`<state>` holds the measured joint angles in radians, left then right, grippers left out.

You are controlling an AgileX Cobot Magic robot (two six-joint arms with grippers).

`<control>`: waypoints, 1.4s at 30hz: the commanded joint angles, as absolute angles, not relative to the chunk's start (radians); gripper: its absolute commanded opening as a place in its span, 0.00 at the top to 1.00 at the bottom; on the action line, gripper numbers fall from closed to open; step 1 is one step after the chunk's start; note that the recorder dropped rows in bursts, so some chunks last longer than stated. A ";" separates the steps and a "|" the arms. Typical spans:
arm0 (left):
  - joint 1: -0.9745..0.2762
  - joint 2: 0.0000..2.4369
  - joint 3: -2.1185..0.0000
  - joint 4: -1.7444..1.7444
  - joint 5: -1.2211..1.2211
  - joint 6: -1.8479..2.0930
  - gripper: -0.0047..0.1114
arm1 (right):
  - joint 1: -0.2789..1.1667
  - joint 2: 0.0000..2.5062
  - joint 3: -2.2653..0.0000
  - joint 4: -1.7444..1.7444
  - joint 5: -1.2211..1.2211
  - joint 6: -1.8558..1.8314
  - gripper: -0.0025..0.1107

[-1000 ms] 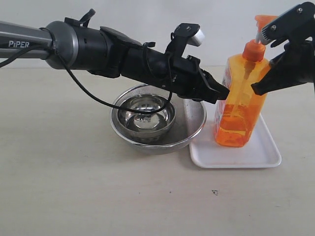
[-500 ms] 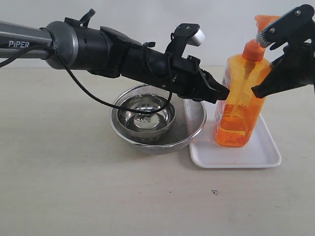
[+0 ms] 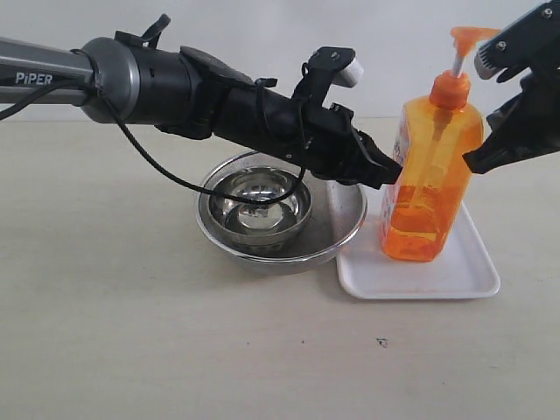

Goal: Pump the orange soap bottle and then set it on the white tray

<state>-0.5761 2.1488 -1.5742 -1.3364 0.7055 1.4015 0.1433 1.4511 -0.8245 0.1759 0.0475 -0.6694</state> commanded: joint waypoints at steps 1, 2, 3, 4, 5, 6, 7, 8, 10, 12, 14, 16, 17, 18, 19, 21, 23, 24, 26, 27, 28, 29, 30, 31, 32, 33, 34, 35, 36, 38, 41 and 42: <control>-0.543 2.110 -1.576 -1.237 0.685 1.313 0.92 | 0.086 1.426 -0.826 0.172 0.091 -0.641 0.98; -0.538 2.104 -1.576 -1.223 0.685 1.306 0.92 | 0.078 1.415 -0.826 0.172 0.096 -0.639 0.98; -0.529 2.095 -1.576 -1.208 0.685 1.298 0.92 | 0.067 1.405 -0.826 0.172 0.107 -0.639 0.98; -0.520 2.085 -1.576 -1.191 0.685 1.293 0.92 | 0.064 1.385 -0.826 0.172 0.127 -0.636 0.98; -0.512 2.076 -1.576 -1.181 0.685 1.287 0.92 | 0.059 1.369 -0.826 0.172 0.148 -0.635 0.98; -0.503 2.064 -1.576 -1.166 0.685 1.273 0.92 | 0.057 1.346 -0.826 0.172 0.176 -0.625 0.98; -0.493 2.050 -1.576 -1.147 0.685 1.257 0.92 | 0.053 1.321 -0.826 0.172 0.209 -0.611 0.98; -0.481 2.035 -1.576 -1.125 0.685 1.232 0.92 | 0.051 1.291 -0.826 0.172 0.244 -0.596 0.98; -0.460 1.999 -1.576 -1.049 0.685 1.162 0.92 | 0.049 1.221 -0.826 0.172 0.317 -0.549 0.98; -0.449 1.961 -1.576 -0.920 0.685 1.063 0.92 | 0.049 1.147 -0.826 0.172 0.378 -0.502 0.98; -0.449 1.920 -1.576 -0.761 0.689 0.957 0.92 | 0.050 1.064 -0.826 0.174 0.433 -0.465 0.98; -0.451 1.872 -1.559 -0.610 0.691 0.855 0.92 | 0.050 0.963 -0.816 0.179 0.474 -0.449 0.98; -0.451 1.847 -1.542 -0.573 0.687 0.827 0.92 | 0.050 0.908 -0.803 0.188 0.482 -0.441 0.98; -0.451 1.823 -1.521 -0.556 0.680 0.814 0.92 | 0.050 0.852 -0.789 0.208 0.487 -0.439 0.98; -0.451 1.799 -1.501 -0.556 0.674 0.814 0.92 | 0.050 0.796 -0.767 0.237 0.489 -0.439 0.98; -0.451 1.763 -1.454 -0.556 0.641 0.814 0.92 | 0.050 0.697 -0.720 0.297 0.500 -0.439 0.98; -0.451 1.735 -1.409 -0.556 0.614 0.814 0.92 | 0.050 0.593 -0.674 0.363 0.500 -0.439 0.98; -0.451 1.728 -1.396 -0.556 0.612 0.814 0.92 | 0.050 0.555 -0.660 0.383 0.500 -0.439 0.98; -0.451 1.721 -1.380 -0.556 0.610 0.814 0.92 | 0.050 0.470 -0.646 0.414 0.500 -0.422 0.98; -0.451 1.718 -1.380 -0.556 0.610 0.814 0.92 | 0.050 0.439 -0.643 0.413 0.500 -0.407 0.98; -0.451 1.719 -1.380 -0.556 0.607 0.814 0.92 | 0.050 0.404 -0.641 0.413 0.501 -0.404 0.98; -0.451 1.719 -1.380 -0.558 0.597 0.814 0.92 | 0.050 0.371 -0.641 0.413 0.501 -0.404 0.98; -0.451 1.719 -1.380 -0.558 0.592 0.814 0.92 | 0.050 0.342 -0.641 0.413 0.501 -0.404 0.98; -0.451 1.719 -1.380 -0.558 0.590 0.814 0.92 | 0.050 0.315 -0.641 0.413 0.501 -0.404 0.98; -0.451 1.719 -1.380 -0.558 0.590 0.814 0.92 | 0.050 0.291 -0.641 0.413 0.499 -0.404 0.98; -0.451 1.719 -1.380 -0.558 0.590 0.814 0.92 | 0.050 0.274 -0.641 0.413 0.499 -0.404 0.98; -0.451 1.719 -1.380 -0.558 0.590 0.814 0.92 | 0.050 0.254 -0.641 0.413 0.499 -0.404 0.98; -0.451 1.719 -1.380 -0.558 0.590 0.814 0.92 | 0.050 0.238 -0.641 0.413 0.499 -0.404 0.98; -0.451 1.719 -1.380 -0.558 0.590 0.814 0.92 | 0.050 0.226 -0.641 0.413 0.497 -0.404 0.98; -0.451 1.719 -1.380 -0.558 0.590 0.814 0.92 | 0.050 0.205 -0.641 0.413 0.498 -0.404 0.98; -0.451 1.719 -1.380 -0.560 0.590 0.814 0.92 | 0.050 0.195 -0.641 0.413 0.498 -0.404 0.98; -0.451 1.719 -1.380 -0.560 0.590 0.814 0.92 | 0.050 0.195 -0.641 0.413 0.498 -0.404 0.98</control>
<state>-0.4510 1.7310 -1.3832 -0.5594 0.5979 0.8245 0.0570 0.2004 -0.6444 0.4097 0.5024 -0.4074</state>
